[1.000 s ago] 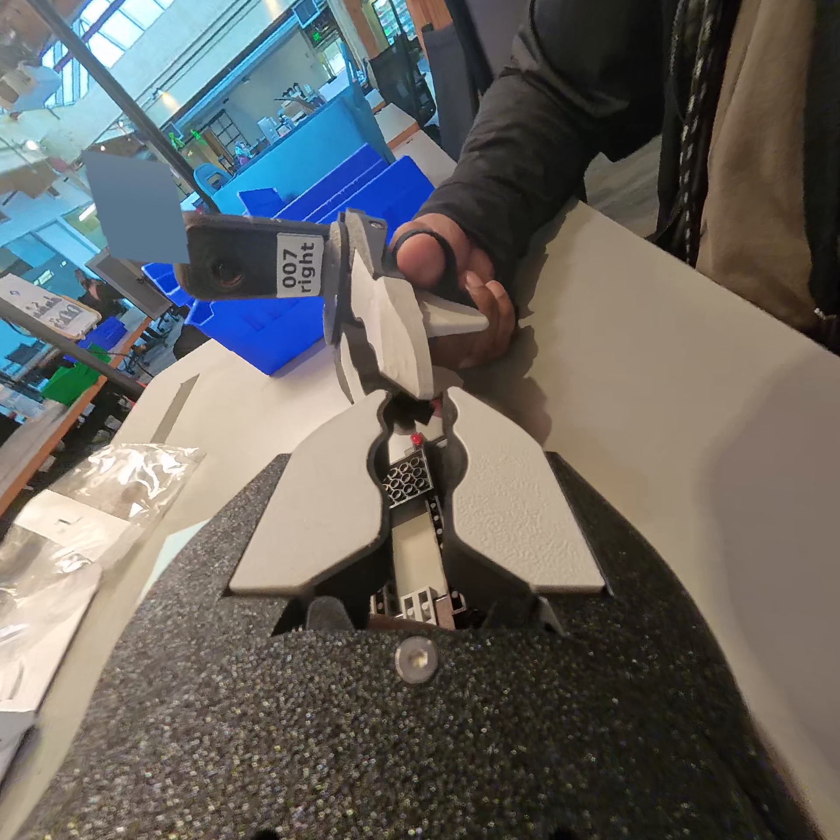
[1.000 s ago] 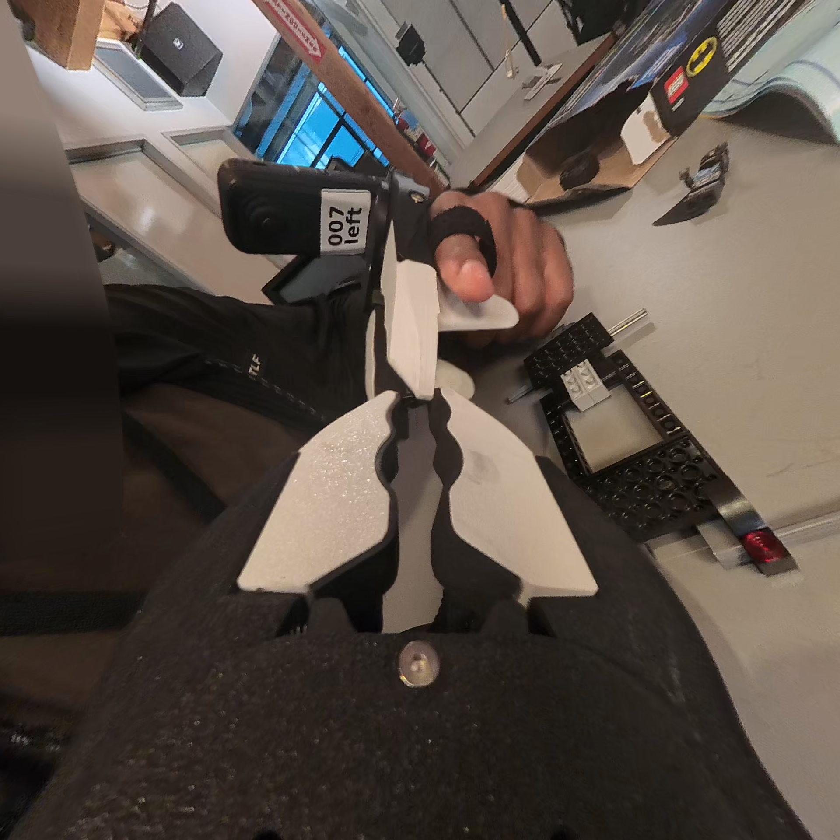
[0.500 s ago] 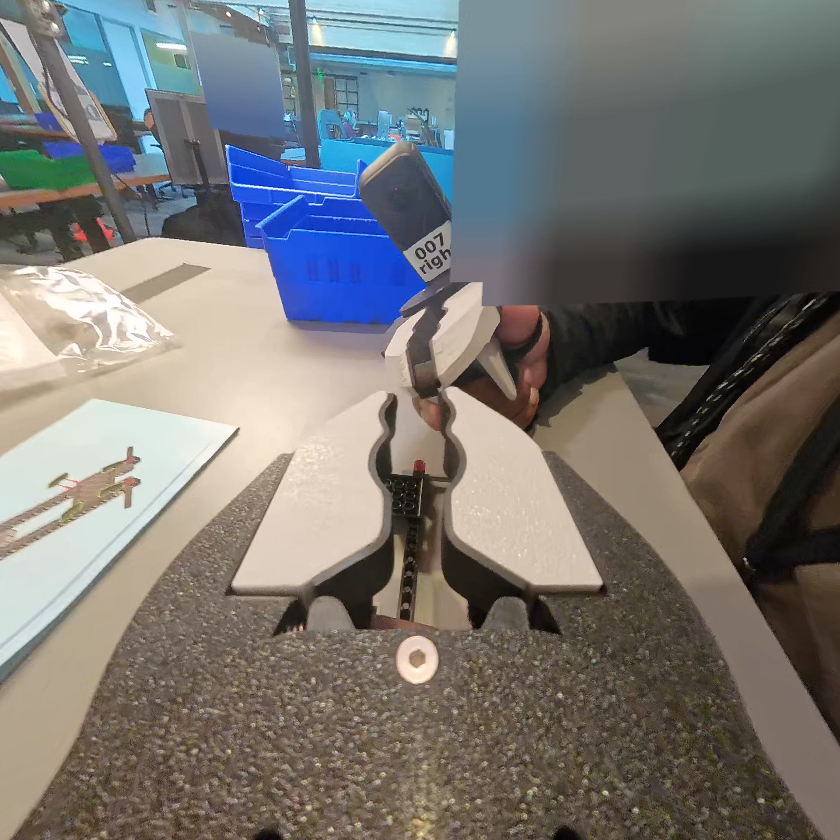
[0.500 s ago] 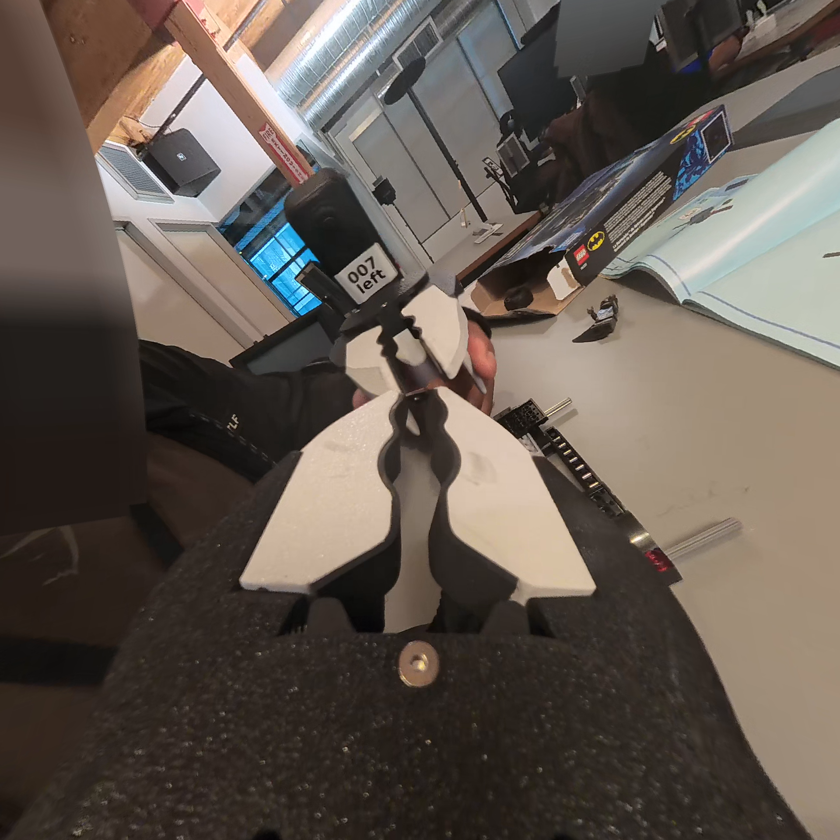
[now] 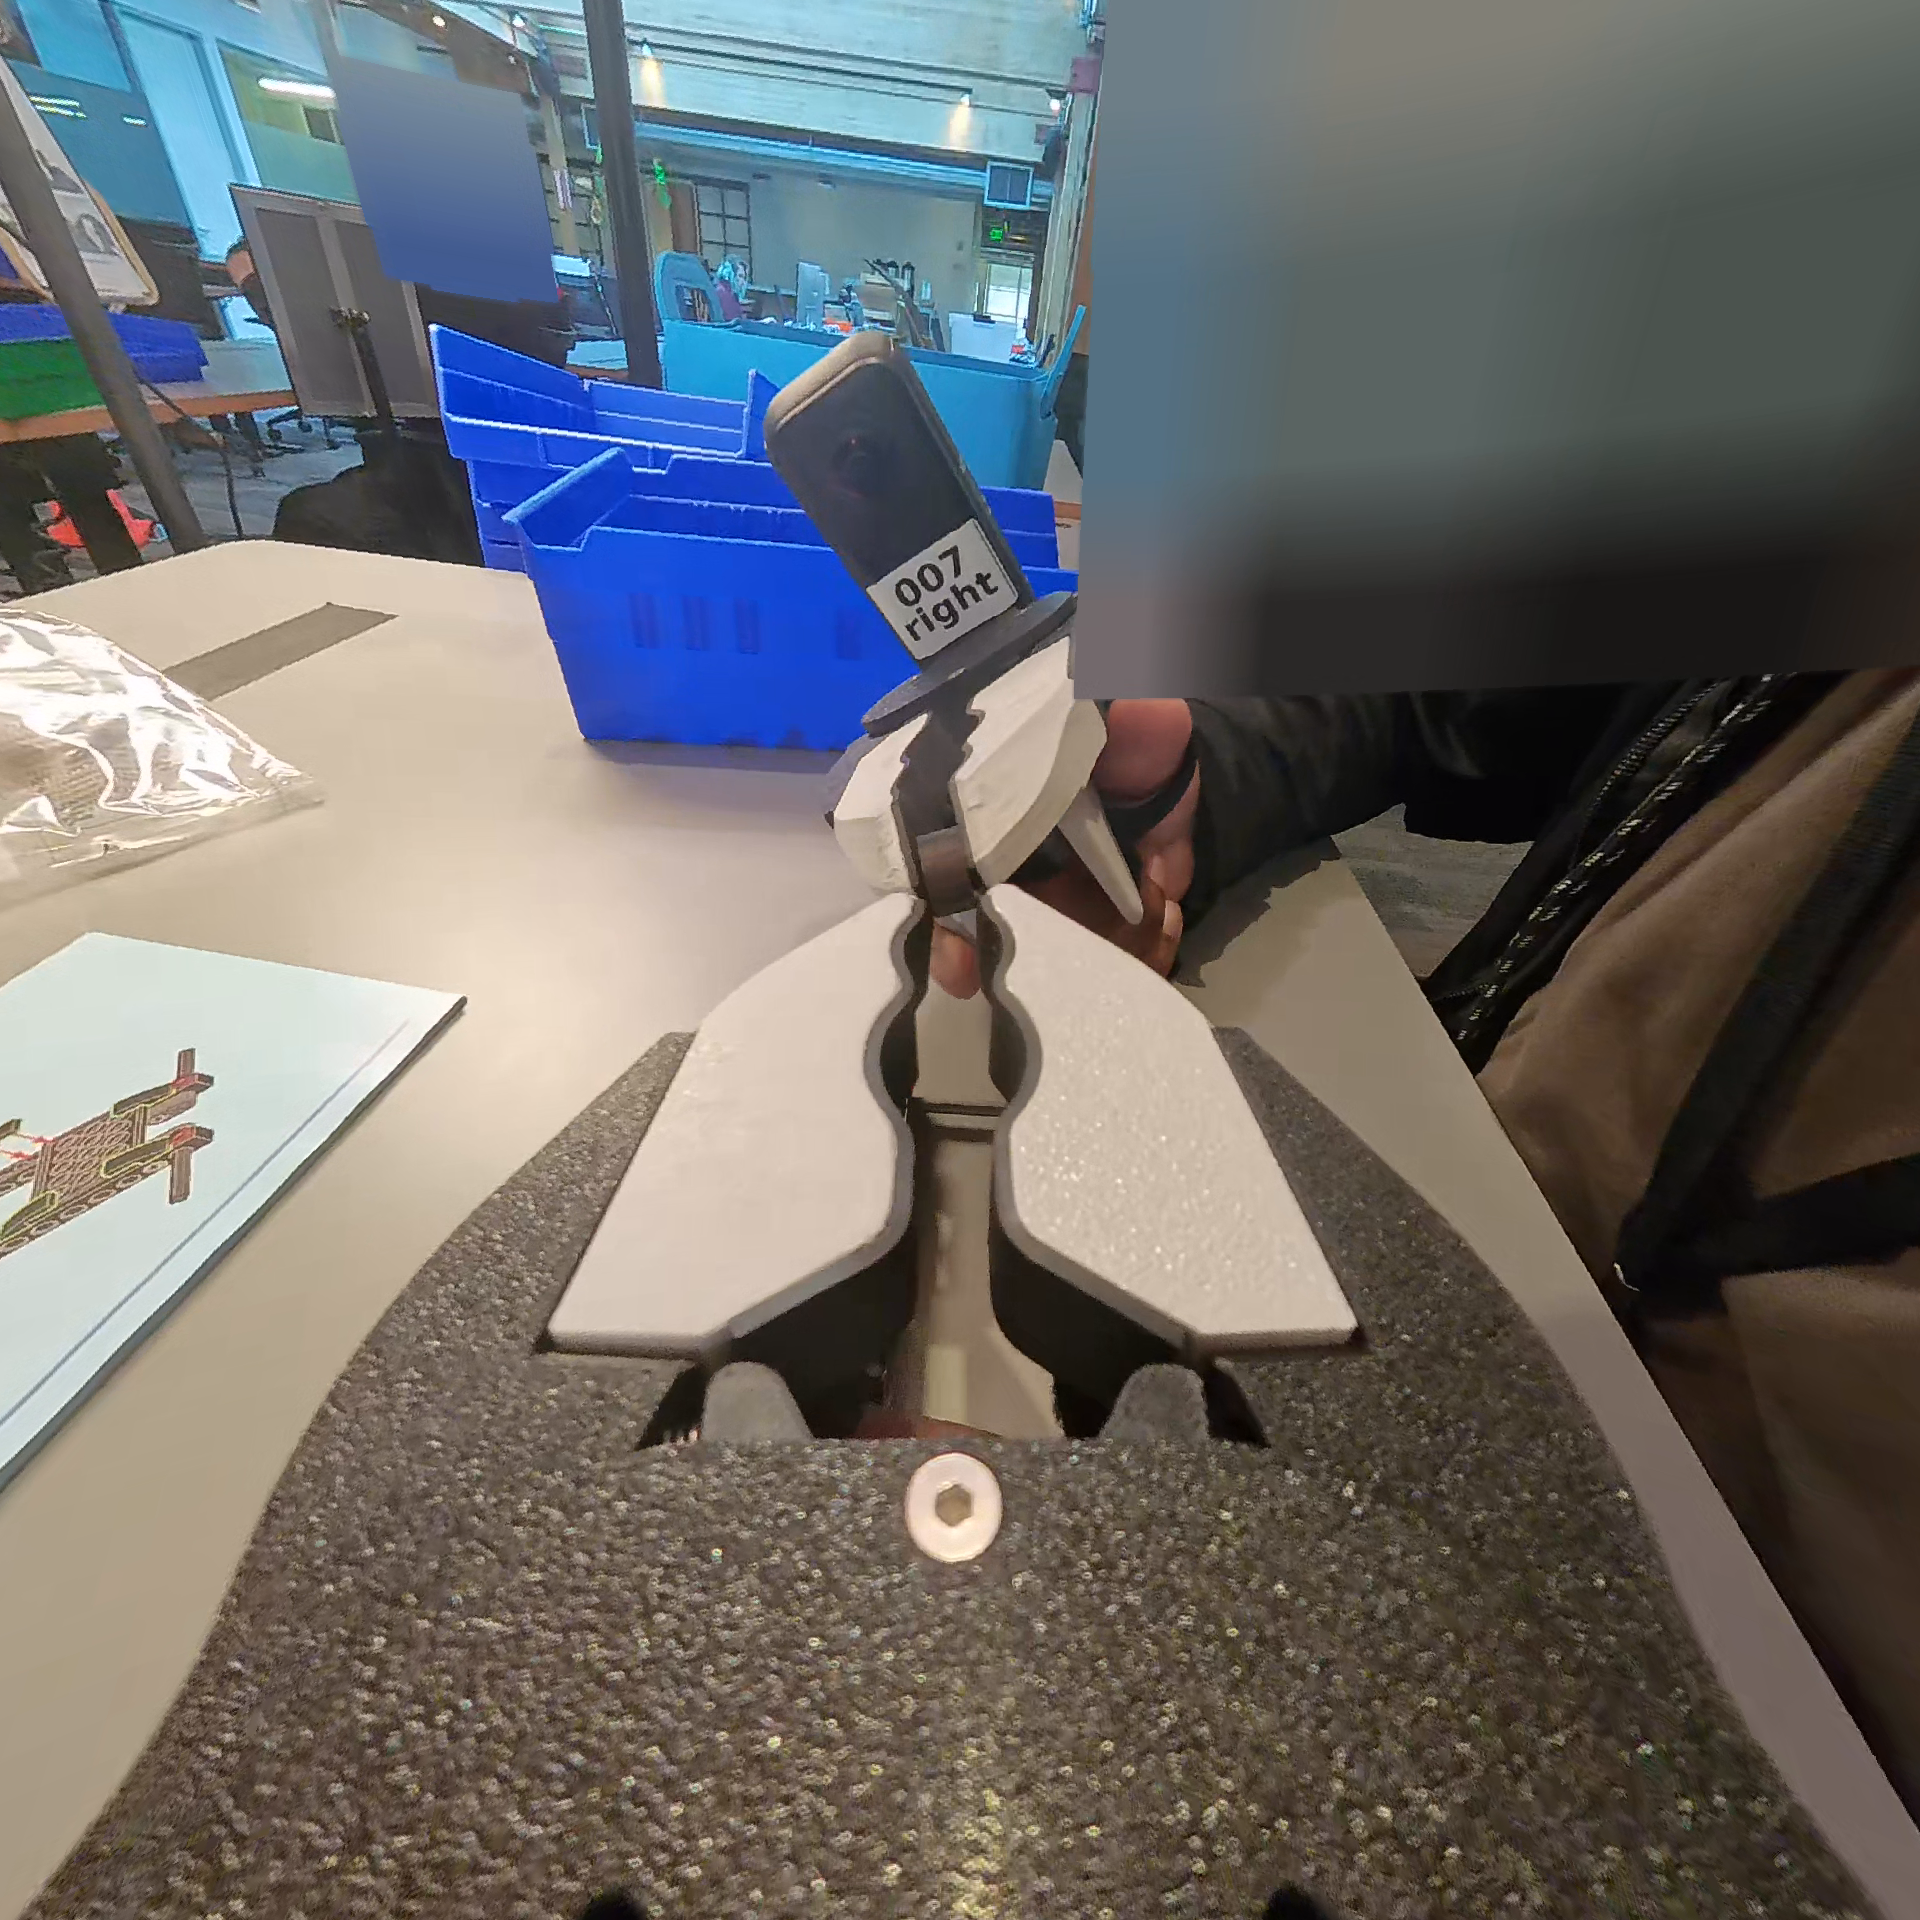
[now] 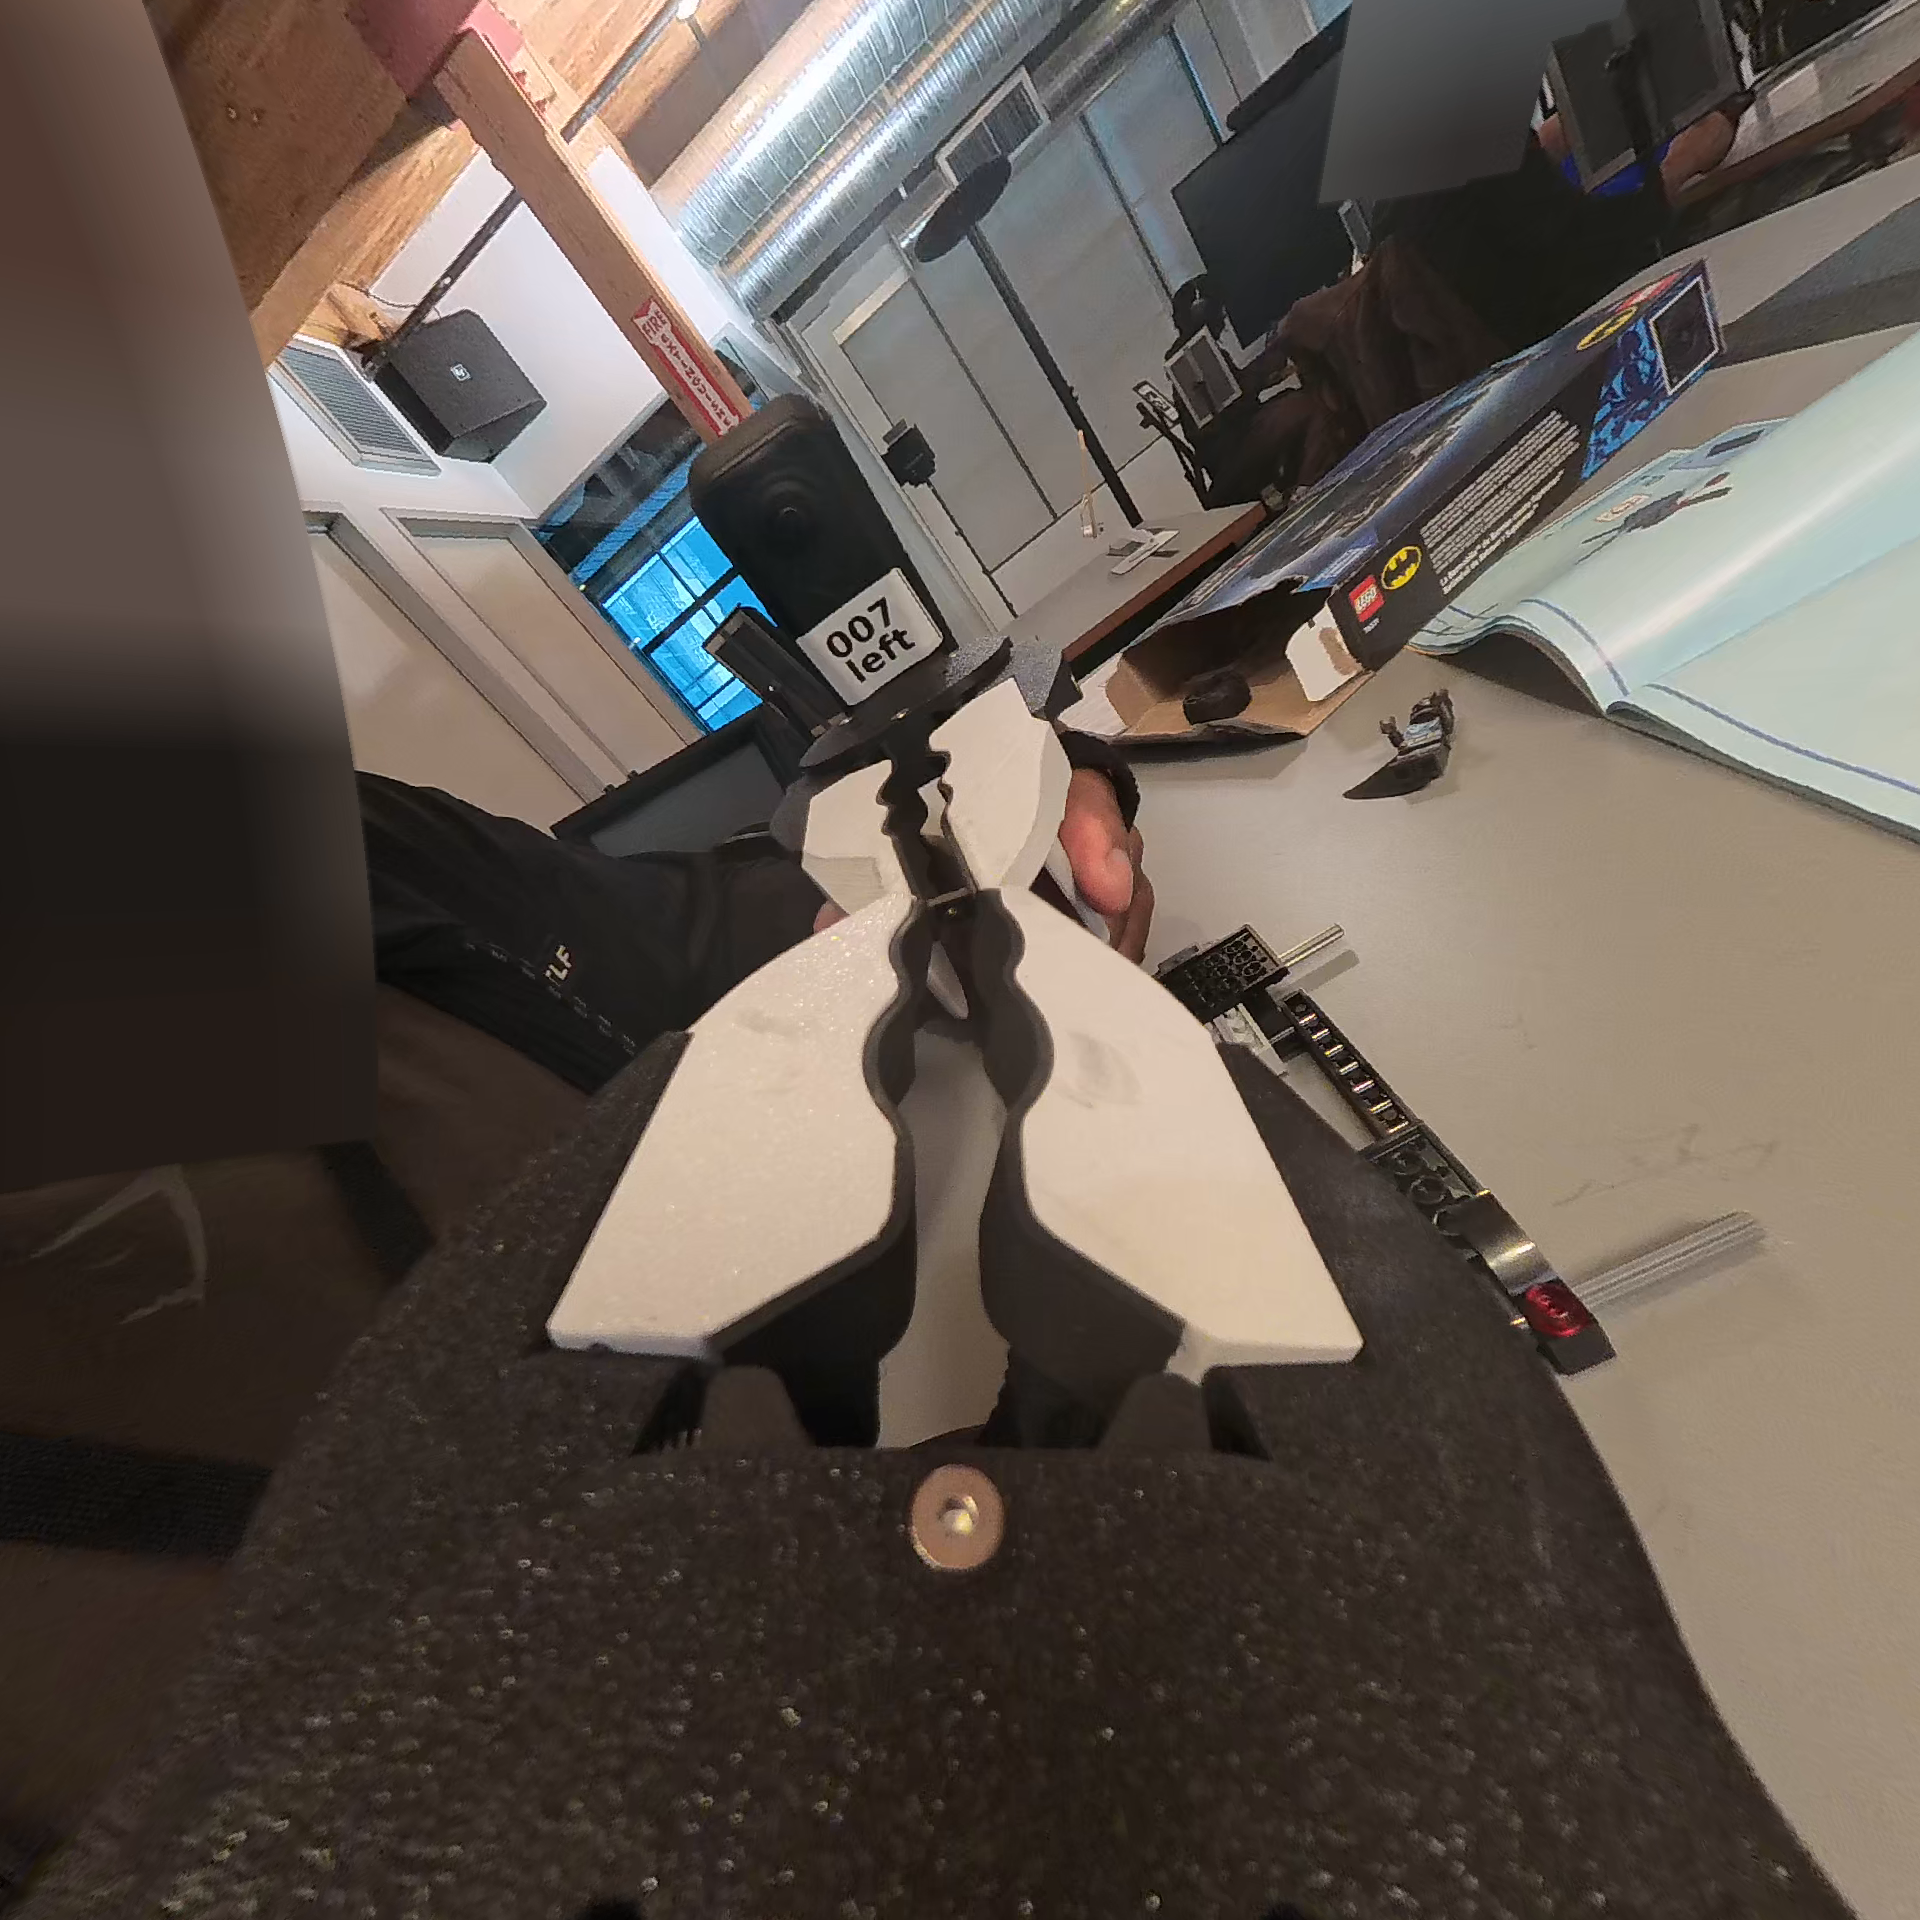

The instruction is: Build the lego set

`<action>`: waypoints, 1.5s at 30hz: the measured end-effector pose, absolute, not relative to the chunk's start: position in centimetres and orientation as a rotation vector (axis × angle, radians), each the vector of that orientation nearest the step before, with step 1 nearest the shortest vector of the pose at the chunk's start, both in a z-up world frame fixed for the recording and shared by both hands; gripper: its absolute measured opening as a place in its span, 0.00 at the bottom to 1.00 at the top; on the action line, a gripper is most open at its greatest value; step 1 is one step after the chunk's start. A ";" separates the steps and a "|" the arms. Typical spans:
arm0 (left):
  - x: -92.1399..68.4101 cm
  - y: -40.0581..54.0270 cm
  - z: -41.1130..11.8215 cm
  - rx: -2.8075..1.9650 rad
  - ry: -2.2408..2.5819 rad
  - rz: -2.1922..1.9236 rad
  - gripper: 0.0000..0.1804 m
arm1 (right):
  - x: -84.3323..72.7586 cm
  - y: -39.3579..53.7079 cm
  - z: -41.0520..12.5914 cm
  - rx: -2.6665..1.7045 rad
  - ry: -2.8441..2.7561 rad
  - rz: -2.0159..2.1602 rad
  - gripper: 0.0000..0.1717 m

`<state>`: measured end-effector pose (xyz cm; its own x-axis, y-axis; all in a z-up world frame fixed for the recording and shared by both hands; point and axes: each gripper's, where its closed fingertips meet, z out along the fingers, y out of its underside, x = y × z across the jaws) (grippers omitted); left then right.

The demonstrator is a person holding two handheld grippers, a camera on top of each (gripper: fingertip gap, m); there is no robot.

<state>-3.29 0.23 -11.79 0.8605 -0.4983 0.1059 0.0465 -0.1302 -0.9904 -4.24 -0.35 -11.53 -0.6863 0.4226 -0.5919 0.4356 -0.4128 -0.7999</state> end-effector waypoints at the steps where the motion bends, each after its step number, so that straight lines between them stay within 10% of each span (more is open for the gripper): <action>1: -3.3 0.2 -11.8 -1.647 0.356 -0.482 0.04 | -4.2 -0.4 -11.5 1.241 1.695 -2.326 0.05; 17: -3.5 0.0 -13.4 -1.798 0.519 -0.300 0.04 | -3.9 0.1 -13.5 1.191 2.243 -2.162 0.16; 45: -1.6 0.7 -19.6 -2.099 0.930 -0.058 0.04 | -1.3 1.1 -19.6 1.010 3.004 -1.477 0.07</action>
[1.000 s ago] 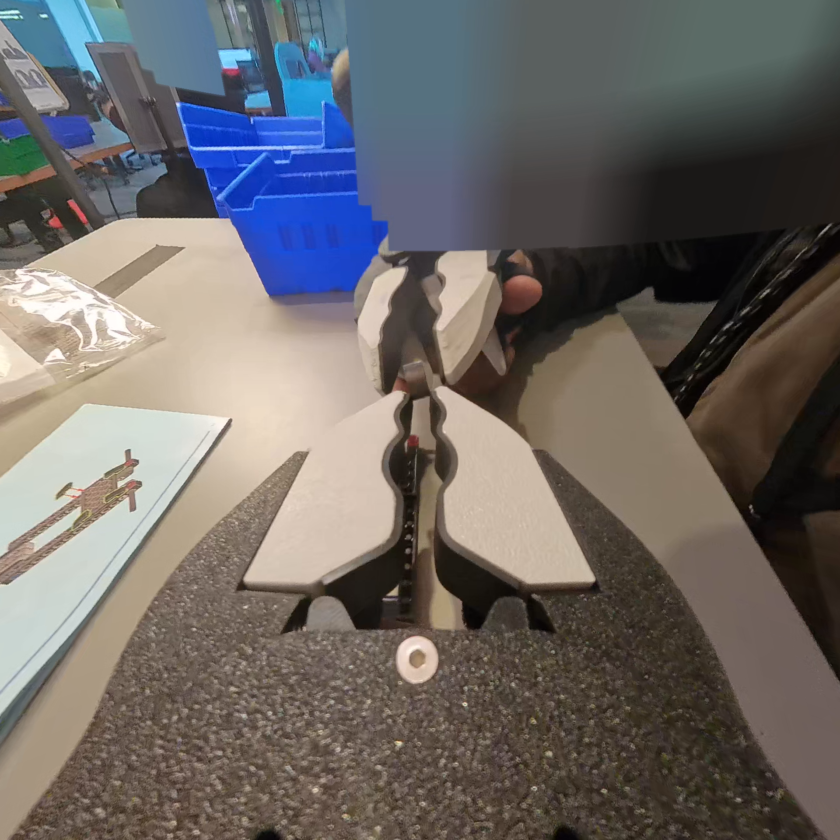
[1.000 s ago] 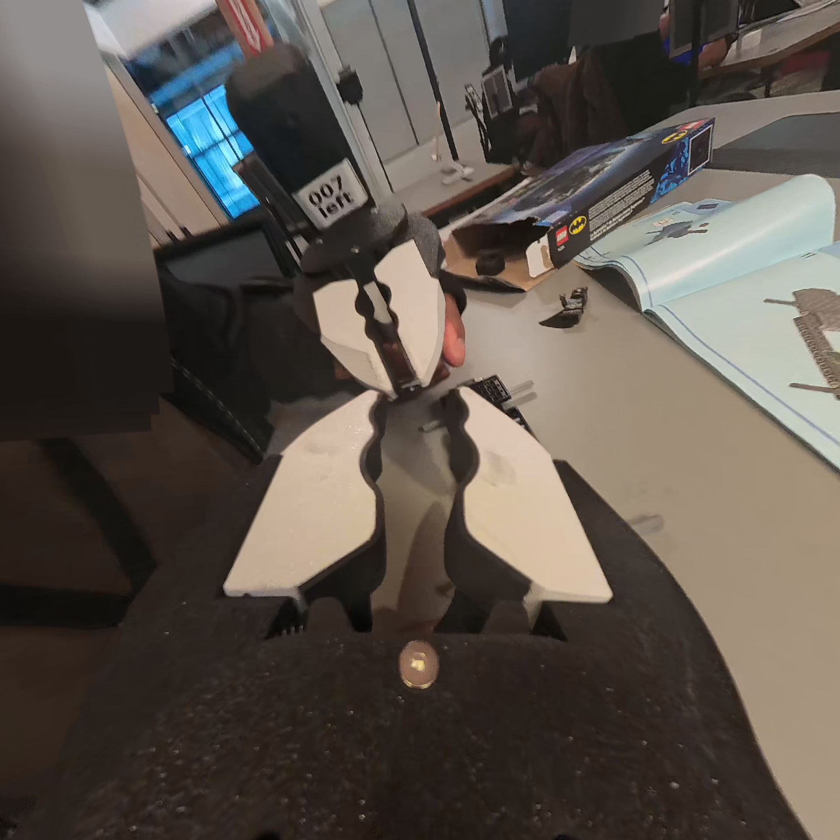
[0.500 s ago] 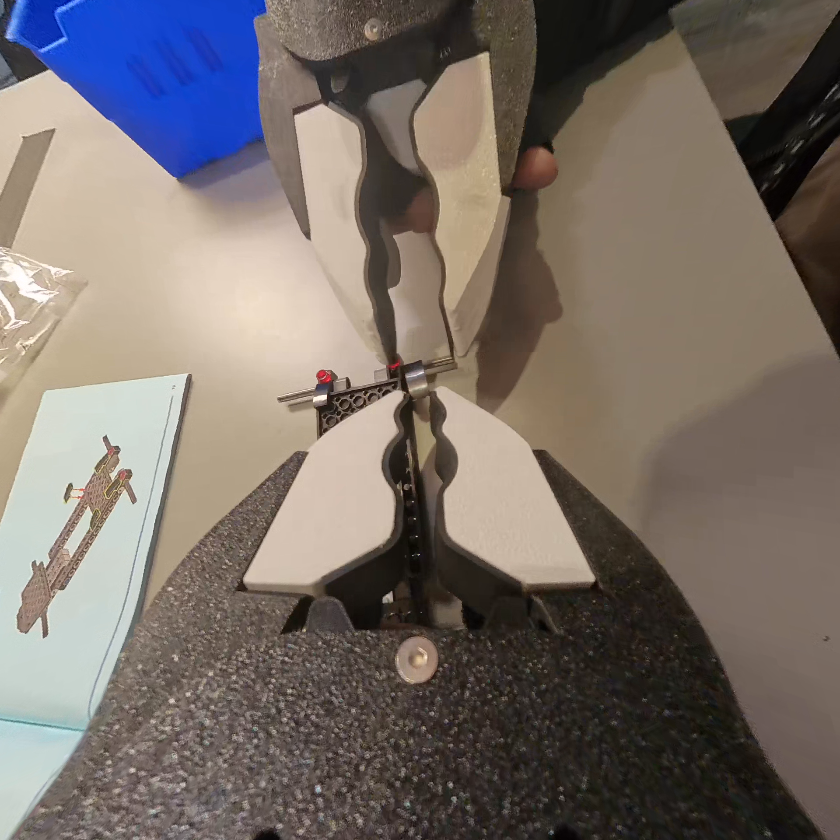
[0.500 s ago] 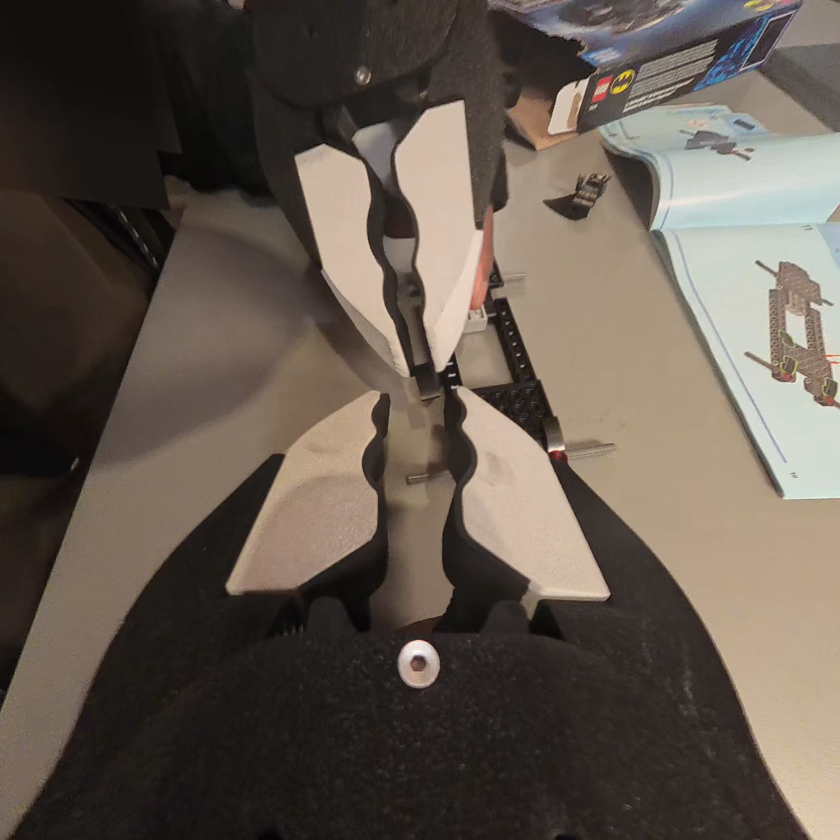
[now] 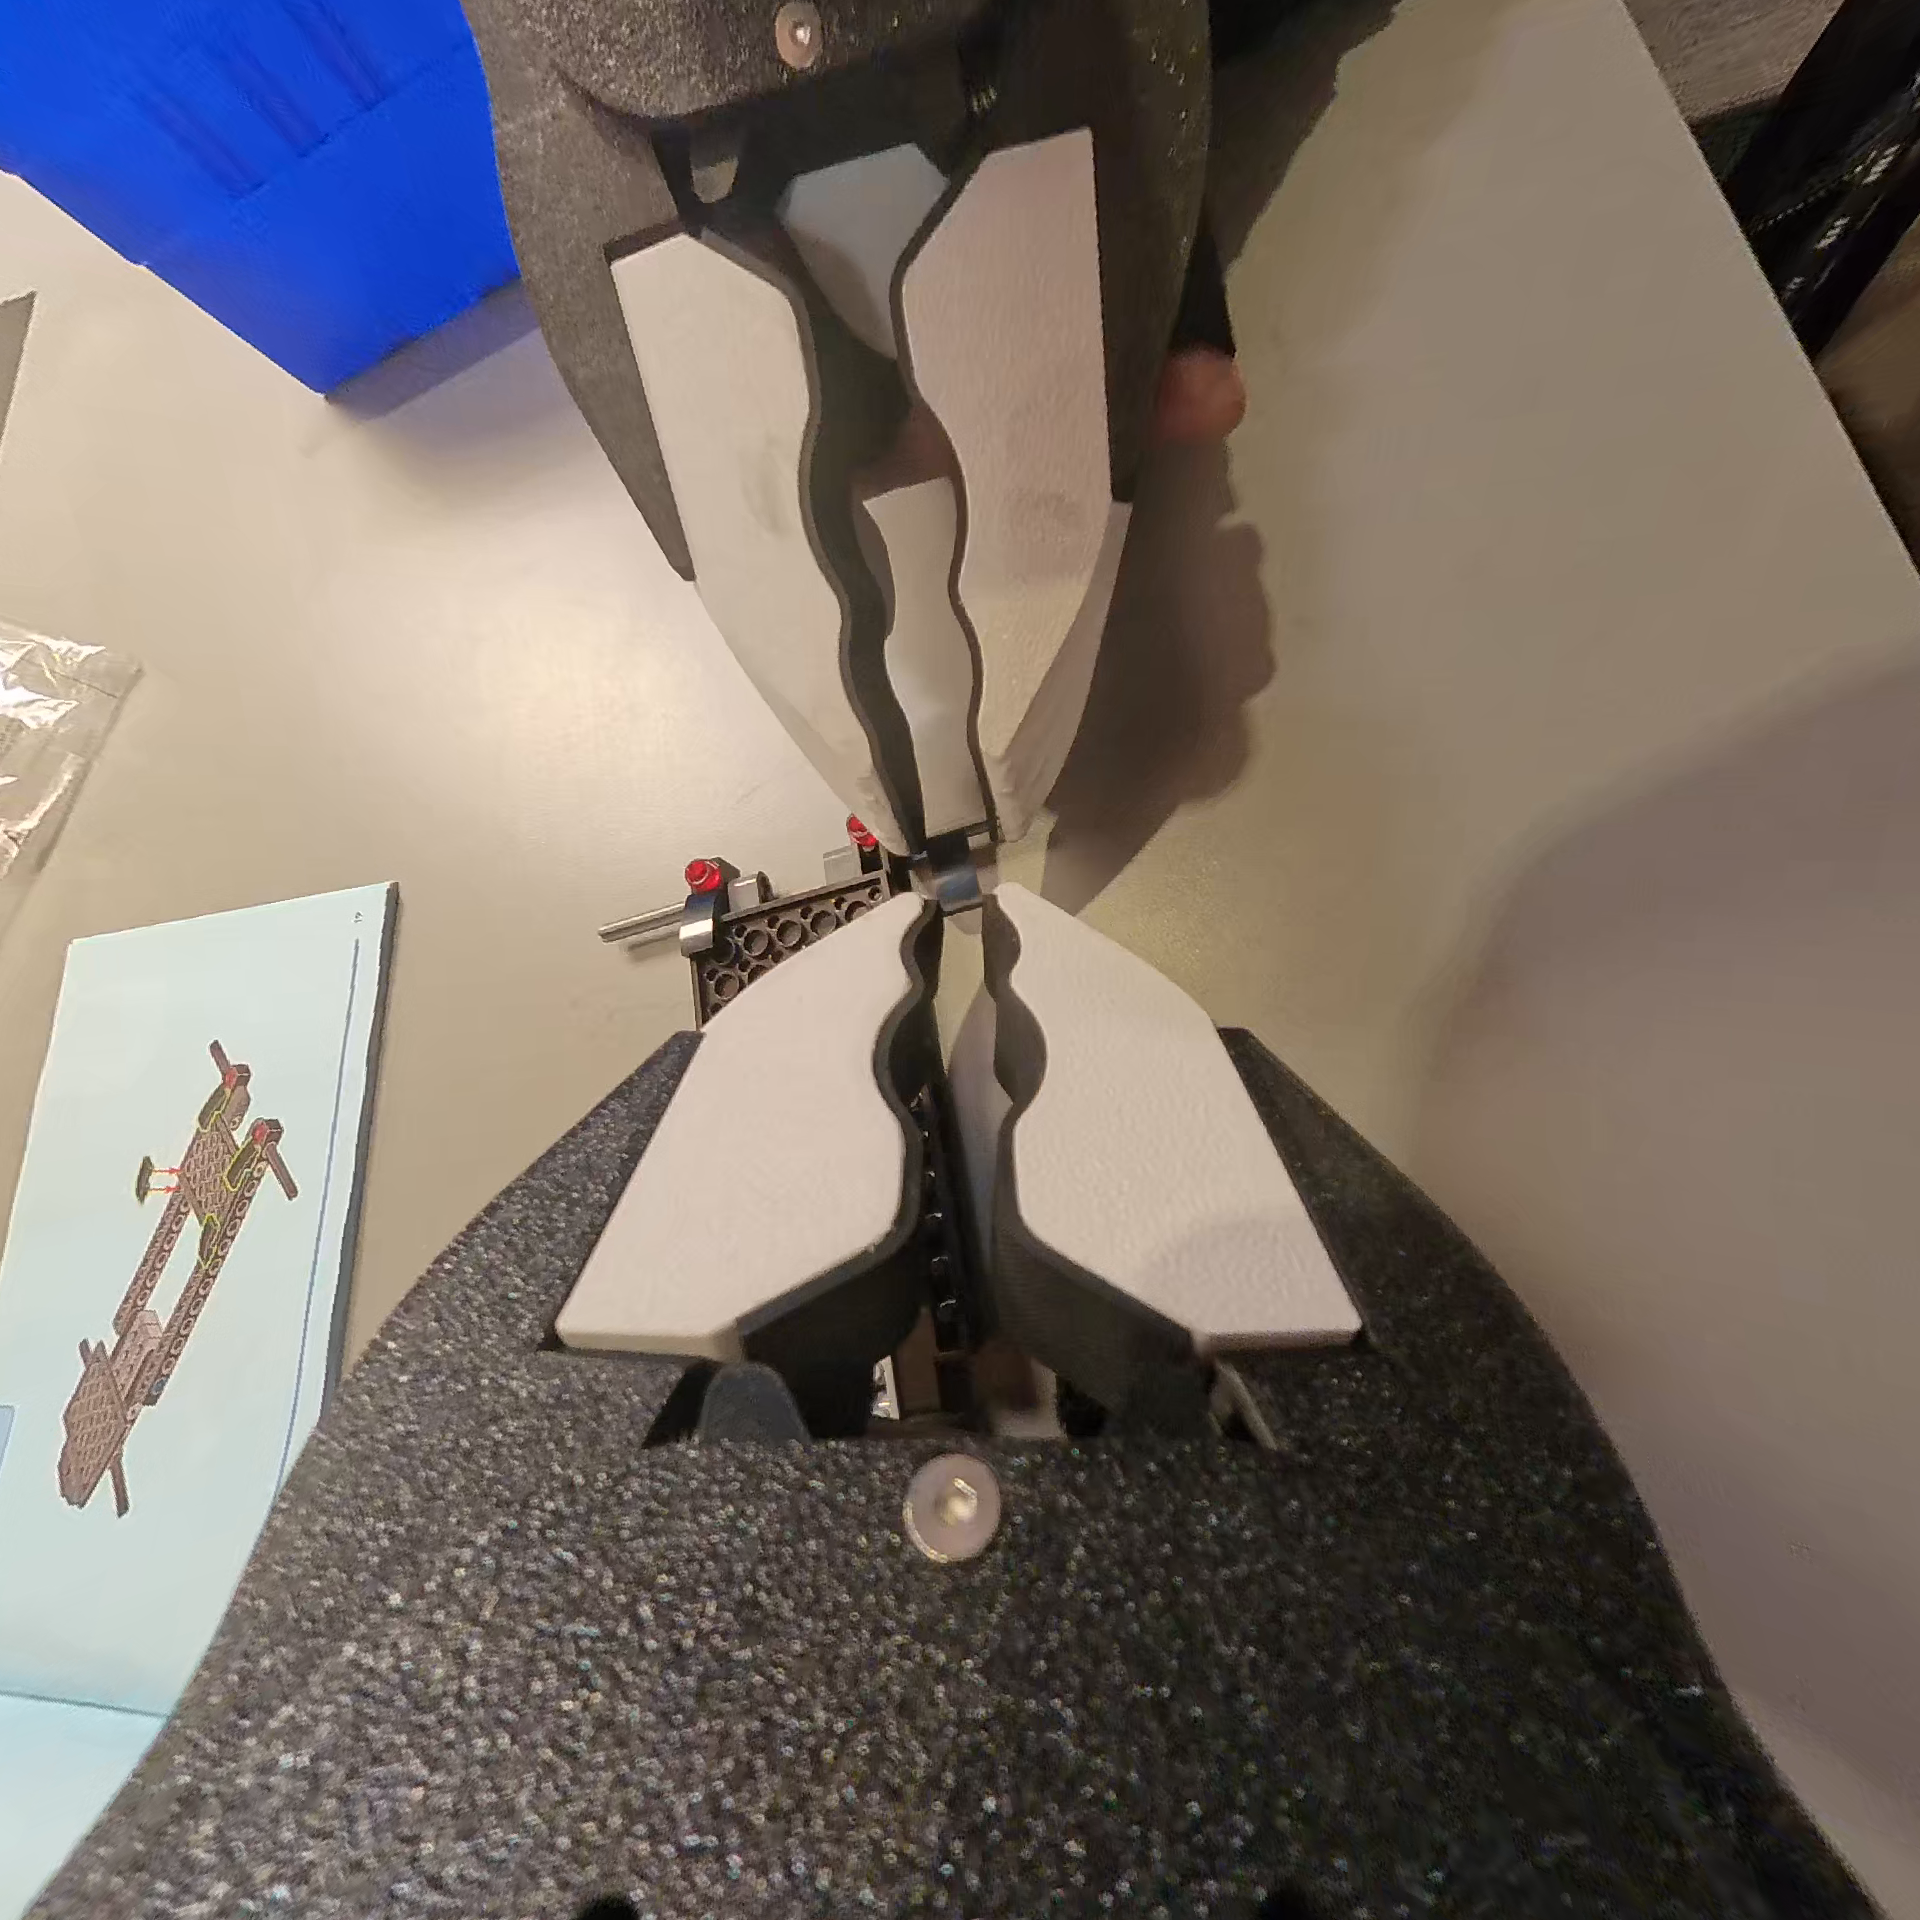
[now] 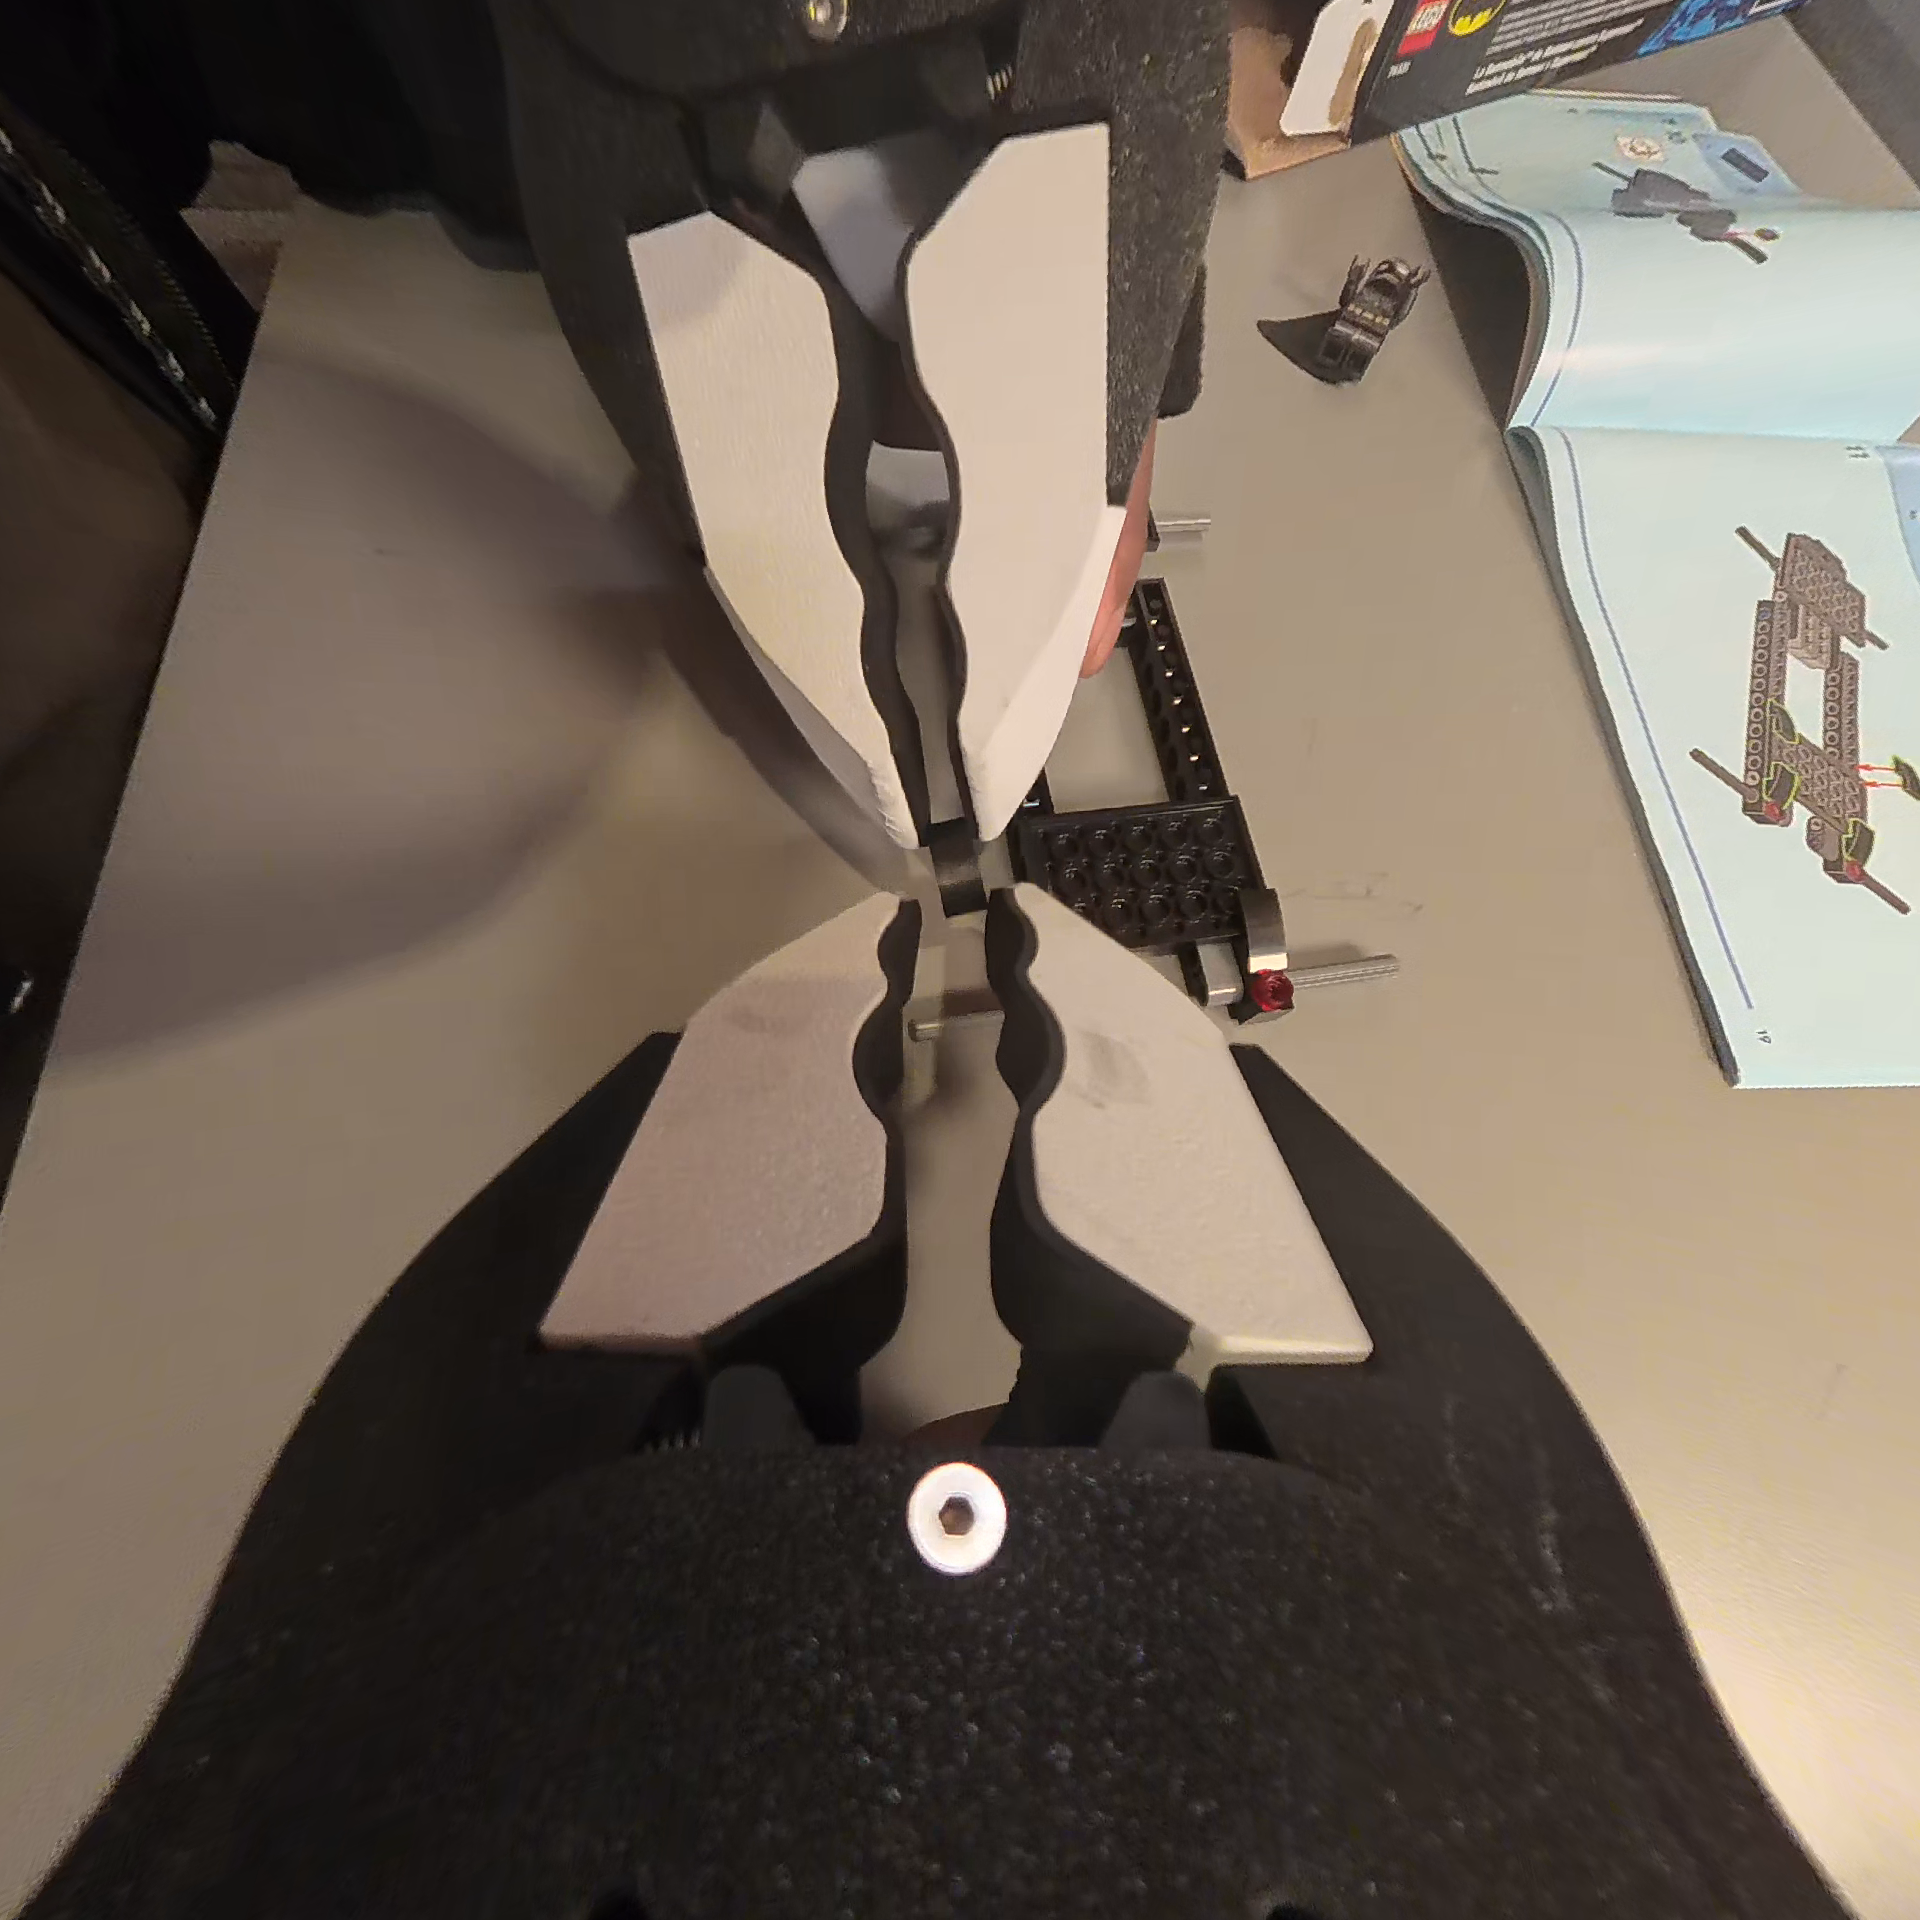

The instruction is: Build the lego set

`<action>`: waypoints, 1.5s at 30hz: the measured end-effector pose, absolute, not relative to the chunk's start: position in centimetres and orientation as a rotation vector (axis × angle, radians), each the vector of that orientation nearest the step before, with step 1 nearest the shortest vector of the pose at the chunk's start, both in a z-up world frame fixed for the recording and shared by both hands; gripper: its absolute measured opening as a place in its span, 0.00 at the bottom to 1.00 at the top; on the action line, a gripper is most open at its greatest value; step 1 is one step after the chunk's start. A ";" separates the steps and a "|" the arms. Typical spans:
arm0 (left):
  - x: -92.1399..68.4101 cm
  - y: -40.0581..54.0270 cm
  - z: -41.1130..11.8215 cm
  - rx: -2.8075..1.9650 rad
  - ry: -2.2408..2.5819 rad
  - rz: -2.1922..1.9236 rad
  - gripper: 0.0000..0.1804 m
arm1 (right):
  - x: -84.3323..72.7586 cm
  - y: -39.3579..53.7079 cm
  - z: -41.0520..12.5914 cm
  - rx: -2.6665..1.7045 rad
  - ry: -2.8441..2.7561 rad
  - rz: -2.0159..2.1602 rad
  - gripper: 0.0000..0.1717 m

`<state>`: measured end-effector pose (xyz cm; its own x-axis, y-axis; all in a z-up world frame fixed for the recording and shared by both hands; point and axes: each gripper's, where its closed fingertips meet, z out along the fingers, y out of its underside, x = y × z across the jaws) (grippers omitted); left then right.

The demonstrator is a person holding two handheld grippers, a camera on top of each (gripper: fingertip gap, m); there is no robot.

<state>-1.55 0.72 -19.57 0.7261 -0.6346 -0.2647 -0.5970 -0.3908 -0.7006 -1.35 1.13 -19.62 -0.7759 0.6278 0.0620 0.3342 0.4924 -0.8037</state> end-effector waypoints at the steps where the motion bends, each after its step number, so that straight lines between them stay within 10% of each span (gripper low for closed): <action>1: -1.6 0.7 -19.6 -2.097 0.931 -0.056 0.04 | -1.3 1.2 -19.7 -0.799 -2.398 1.164 0.07; 27: -5.3 -0.6 -21.9 -2.324 0.829 0.060 0.15 | -2.5 2.8 -20.3 -0.877 -2.354 1.080 0.05; 45: -4.7 -0.3 -22.1 -2.301 0.858 0.003 0.05 | -2.6 4.6 -19.1 -0.946 -2.328 1.151 0.05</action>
<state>-4.69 -0.30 -22.14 0.7834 -0.5801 -0.2229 -0.5815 -0.5576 -0.5924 -2.56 4.61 -19.13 -0.7034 0.7099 0.0356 0.4028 0.4394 -0.8029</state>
